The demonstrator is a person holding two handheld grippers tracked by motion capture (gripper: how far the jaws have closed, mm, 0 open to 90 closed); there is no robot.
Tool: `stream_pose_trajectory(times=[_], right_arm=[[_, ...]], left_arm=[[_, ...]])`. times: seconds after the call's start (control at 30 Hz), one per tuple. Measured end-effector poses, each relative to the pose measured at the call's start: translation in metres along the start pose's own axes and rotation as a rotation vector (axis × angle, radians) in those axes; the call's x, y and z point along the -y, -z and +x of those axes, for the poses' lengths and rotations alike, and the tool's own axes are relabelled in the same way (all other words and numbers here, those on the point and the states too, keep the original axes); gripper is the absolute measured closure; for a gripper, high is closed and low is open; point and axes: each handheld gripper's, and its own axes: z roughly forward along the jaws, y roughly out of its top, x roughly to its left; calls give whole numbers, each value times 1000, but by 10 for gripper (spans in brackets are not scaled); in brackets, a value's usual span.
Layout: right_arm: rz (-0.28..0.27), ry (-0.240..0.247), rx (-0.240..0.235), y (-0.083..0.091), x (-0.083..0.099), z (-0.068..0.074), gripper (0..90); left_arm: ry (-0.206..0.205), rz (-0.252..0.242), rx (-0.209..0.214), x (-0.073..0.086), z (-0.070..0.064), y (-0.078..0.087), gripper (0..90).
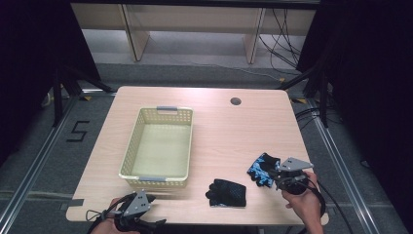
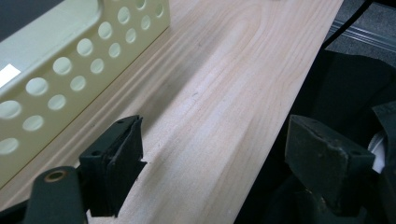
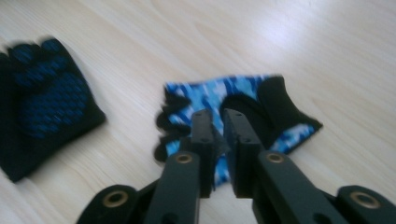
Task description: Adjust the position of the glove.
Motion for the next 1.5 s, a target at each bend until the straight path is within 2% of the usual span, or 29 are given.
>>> stream_pose_trajectory(times=[0.07,0.1,0.13,0.17,0.2,0.3,0.4,0.43,0.47,0.5,0.6,0.63,0.67,0.7,0.73,0.77,0.93,0.97,1.07,1.17,1.2,1.23,1.3,1.37,1.4,1.43,1.47,1.5], right_arm=[[18,-5,9,-4,3,-2,875],[49,-25,8,-7,8,-4,891],[60,-13,10,-8,9,-6,895],[60,-13,10,-8,9,-6,895],[62,-22,7,-11,12,-7,899],[85,-27,-1,-12,14,-7,900],[108,-7,-19,-18,16,-6,900],[114,-8,-39,-23,16,-3,900],[103,18,-46,-25,16,-3,900],[108,6,-49,-26,15,0,900],[91,-5,-69,-31,11,6,900],[94,-7,-78,-33,9,7,900],[98,-20,-102,-34,6,9,900],[74,-28,-110,-38,4,12,899],[58,-24,-111,-41,2,14,898],[68,-43,-112,-44,-1,17,899],[85,-18,-122,-53,-14,21,889],[71,-40,-123,-54,-16,23,882],[59,-33,-118,-58,-19,22,876],[61,-50,-128,-62,-23,22,872],[49,-35,-119,-64,-23,21,869],[36,-40,-121,-66,-26,21,854],[48,-28,-128,-63,-27,19,846],[8,-15,-119,-55,-30,16,812],[-15,-8,-107,-49,-31,14,792],[-32,14,-85,-39,-31,8,719],[-32,14,-85,-39,-31,8,719],[-44,50,-62,-34,-28,1,646]], left_arm=[[-1,-4,-7,0,0,0,189],[-4,-4,-6,0,-1,0,189],[-4,-4,-6,0,-1,0,189],[-30,6,-6,-1,1,1,189],[-5,2,-10,0,0,0,189],[-8,0,-10,0,0,0,189],[-5,1,-9,0,0,0,189],[-1,-1,-3,0,-1,0,189],[0,-3,-5,0,-1,0,189],[-12,10,-4,0,1,0,189],[8,-3,0,0,-1,-1,189],[3,-2,-4,0,-1,-1,189],[-1,1,-1,0,0,-1,189],[-4,5,-8,0,0,-1,189],[2,-2,-4,0,0,-2,189],[7,0,-3,0,0,-1,189],[-1,1,-12,0,0,-1,189],[1,-1,-9,0,0,-1,190],[-4,2,-10,0,0,-2,189],[-3,3,-11,0,0,-1,190],[0,0,-3,-1,-1,0,190],[-19,-1,-4,-1,0,-1,189],[-31,1,-4,-1,1,0,190],[-28,0,-8,-1,0,0,189],[-3,-9,-5,-1,-1,0,189],[-3,-6,-2,0,-1,-1,189],[-3,-6,-2,0,-1,-1,189],[-13,2,-7,0,0,-1,189]])
